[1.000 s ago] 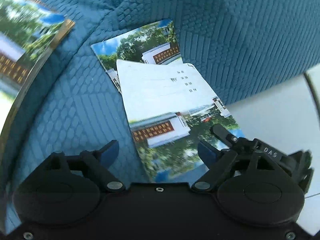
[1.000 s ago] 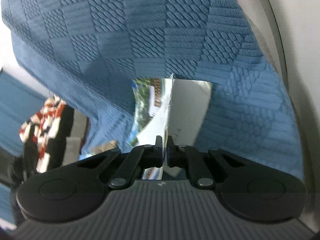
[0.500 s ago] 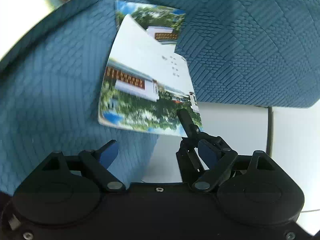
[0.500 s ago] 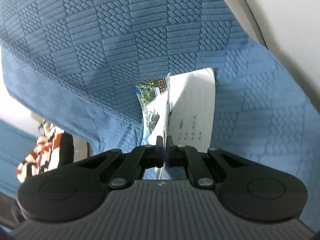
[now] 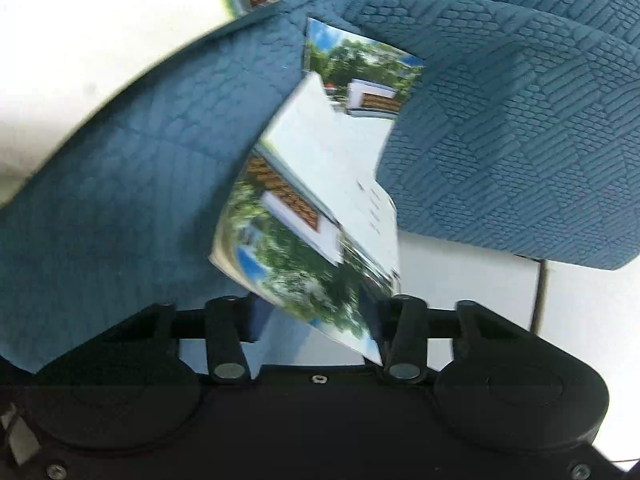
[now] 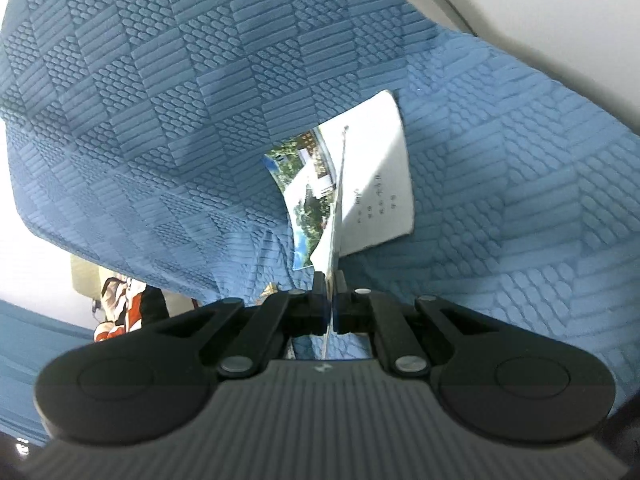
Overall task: Organize objects
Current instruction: 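Grasp the booklet edge with the left gripper while the right gripper grasps it too, then carry the booklet with both grippers and lower it onto the book stack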
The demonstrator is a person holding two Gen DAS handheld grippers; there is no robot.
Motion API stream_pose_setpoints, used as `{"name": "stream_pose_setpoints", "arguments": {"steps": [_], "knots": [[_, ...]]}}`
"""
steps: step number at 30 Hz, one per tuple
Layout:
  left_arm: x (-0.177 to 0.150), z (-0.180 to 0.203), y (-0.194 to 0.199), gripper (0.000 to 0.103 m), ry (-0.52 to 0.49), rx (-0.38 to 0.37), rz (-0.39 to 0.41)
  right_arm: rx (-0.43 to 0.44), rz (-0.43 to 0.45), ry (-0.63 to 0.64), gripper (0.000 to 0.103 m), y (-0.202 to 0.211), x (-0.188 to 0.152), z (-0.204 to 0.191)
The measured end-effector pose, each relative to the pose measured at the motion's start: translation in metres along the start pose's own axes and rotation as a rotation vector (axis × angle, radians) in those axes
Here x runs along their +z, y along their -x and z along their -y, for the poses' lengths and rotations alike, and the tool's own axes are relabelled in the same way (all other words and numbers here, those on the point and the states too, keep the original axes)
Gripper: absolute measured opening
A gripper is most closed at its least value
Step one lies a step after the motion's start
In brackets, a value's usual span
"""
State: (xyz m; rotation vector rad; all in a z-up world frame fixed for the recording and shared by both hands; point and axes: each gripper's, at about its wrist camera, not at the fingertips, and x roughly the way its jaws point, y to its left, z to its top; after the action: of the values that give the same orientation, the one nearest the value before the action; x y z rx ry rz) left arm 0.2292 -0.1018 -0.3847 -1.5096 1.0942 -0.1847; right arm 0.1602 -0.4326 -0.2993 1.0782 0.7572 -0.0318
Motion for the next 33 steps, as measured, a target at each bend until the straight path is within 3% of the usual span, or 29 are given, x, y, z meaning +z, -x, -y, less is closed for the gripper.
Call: {"name": "stream_pose_setpoints", "arguments": {"steps": [4,6,14,20,33], "knots": [[0.002,-0.007,0.003,0.018,-0.020,0.033,0.007,-0.035,-0.005,0.037,0.005,0.002,-0.005,0.001],[0.002,-0.006,0.007,0.013,-0.041,0.046,0.014,-0.065,-0.005,0.065,0.005,0.001,-0.007,0.000],[0.001,0.023,0.034,0.009,-0.159,0.062,0.057,-0.079,0.017,0.140,0.006,0.005,-0.008,-0.018],[0.006,0.045,0.058,0.008,-0.194,0.028,0.058,-0.063,0.050,0.179,0.006,0.019,-0.007,-0.048],[0.014,0.089,0.113,0.008,-0.267,0.027,0.059,-0.038,0.083,0.233,0.007,0.039,-0.022,-0.103]]}}
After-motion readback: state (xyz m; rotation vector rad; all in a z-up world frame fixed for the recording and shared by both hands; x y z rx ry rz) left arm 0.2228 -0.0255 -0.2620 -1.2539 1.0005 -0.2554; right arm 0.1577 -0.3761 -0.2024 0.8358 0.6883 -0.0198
